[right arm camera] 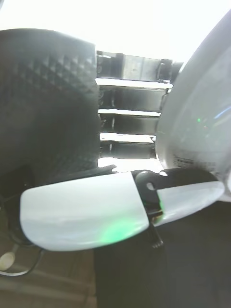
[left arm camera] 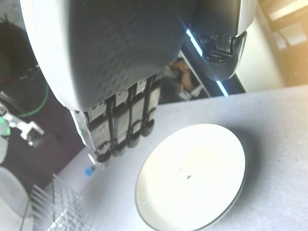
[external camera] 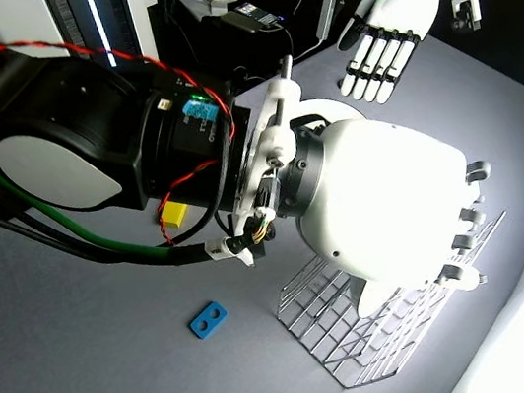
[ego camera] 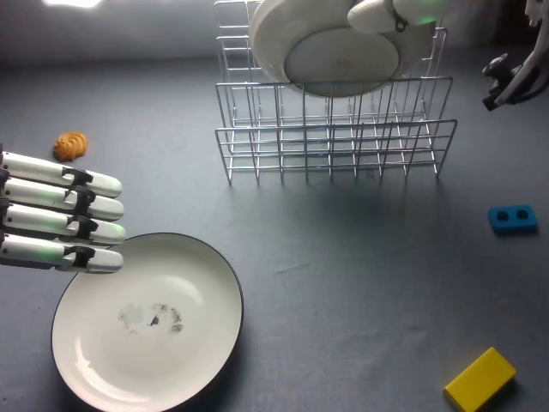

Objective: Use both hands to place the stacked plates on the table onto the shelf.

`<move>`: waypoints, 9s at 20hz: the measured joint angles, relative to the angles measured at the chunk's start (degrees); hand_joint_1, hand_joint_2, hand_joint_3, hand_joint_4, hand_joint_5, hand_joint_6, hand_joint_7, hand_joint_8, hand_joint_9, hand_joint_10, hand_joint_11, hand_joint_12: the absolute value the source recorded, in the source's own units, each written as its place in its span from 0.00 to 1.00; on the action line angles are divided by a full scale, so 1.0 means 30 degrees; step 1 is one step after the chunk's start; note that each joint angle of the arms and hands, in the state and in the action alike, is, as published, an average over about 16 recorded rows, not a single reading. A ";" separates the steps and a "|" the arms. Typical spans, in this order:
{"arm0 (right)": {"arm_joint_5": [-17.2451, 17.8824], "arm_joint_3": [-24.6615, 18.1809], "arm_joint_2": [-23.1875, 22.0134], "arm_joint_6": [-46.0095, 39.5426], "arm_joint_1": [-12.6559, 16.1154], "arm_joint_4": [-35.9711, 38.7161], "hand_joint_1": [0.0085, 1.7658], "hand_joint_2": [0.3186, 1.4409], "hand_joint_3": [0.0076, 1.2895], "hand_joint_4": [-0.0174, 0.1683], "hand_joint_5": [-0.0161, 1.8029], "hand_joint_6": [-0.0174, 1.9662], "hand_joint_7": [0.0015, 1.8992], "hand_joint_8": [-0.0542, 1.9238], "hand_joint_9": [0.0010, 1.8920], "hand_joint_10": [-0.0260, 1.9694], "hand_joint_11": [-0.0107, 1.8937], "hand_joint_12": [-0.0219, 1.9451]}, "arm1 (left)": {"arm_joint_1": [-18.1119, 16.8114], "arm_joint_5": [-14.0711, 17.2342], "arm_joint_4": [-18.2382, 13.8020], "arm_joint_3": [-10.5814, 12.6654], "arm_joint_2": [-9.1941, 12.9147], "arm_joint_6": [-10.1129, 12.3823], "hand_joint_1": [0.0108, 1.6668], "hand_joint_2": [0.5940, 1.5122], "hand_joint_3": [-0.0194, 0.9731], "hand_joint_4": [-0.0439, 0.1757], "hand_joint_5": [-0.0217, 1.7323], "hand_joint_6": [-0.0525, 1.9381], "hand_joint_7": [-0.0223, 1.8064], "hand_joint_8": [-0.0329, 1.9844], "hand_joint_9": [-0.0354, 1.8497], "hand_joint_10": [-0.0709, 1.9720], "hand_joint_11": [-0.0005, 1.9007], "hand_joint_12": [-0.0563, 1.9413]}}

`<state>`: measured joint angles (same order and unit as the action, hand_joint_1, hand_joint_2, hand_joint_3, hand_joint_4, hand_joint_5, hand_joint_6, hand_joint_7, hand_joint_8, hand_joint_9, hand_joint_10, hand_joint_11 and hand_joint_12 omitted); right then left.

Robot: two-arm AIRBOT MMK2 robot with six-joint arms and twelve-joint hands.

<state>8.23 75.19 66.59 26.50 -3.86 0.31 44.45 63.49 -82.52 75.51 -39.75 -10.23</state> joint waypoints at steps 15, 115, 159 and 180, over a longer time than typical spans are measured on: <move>-0.0222 0.1251 0.1068 -0.0053 -0.1470 -0.0415 0.65 0.73 0.00 0.16 0.43 0.59 0.45 0.47 0.48 0.20 0.25 0.66 | 0.3073 -0.3960 0.1684 -0.1000 -0.0595 -0.0018 0.00 0.71 0.03 0.21 0.05 0.03 0.05 0.01 0.03 0.04 0.01 0.02; 0.4410 -0.6518 0.1449 1.1516 -0.4357 0.3511 0.66 0.63 0.00 0.16 0.47 0.55 0.50 0.56 0.61 0.02 0.37 0.59 | 0.1469 -0.8514 0.9531 -0.0827 0.0999 0.0411 0.01 0.68 0.03 0.23 0.03 0.03 0.03 0.02 0.03 0.04 0.01 0.03; -0.0805 -0.4161 -0.2452 -0.7246 0.0404 0.6499 0.68 0.70 0.00 0.07 0.47 0.54 0.51 0.57 0.64 0.03 0.40 0.55 | -0.5684 0.3035 -0.0859 -0.3516 0.2134 0.0571 0.01 0.66 0.02 0.23 0.07 0.03 0.05 0.02 0.04 0.04 0.01 0.03; -0.0998 -0.1237 -0.0825 -0.6768 -0.1752 0.5417 0.65 0.71 0.00 0.14 0.45 0.39 0.47 0.33 0.53 0.02 0.31 0.55 | -0.5174 0.3624 -0.0751 -0.3929 0.2090 0.0353 0.00 0.66 0.03 0.23 0.06 0.03 0.06 0.02 0.03 0.04 0.01 0.03</move>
<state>5.24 71.48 64.11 6.20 -9.12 16.56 28.93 74.36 -84.77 63.72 -33.48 -9.17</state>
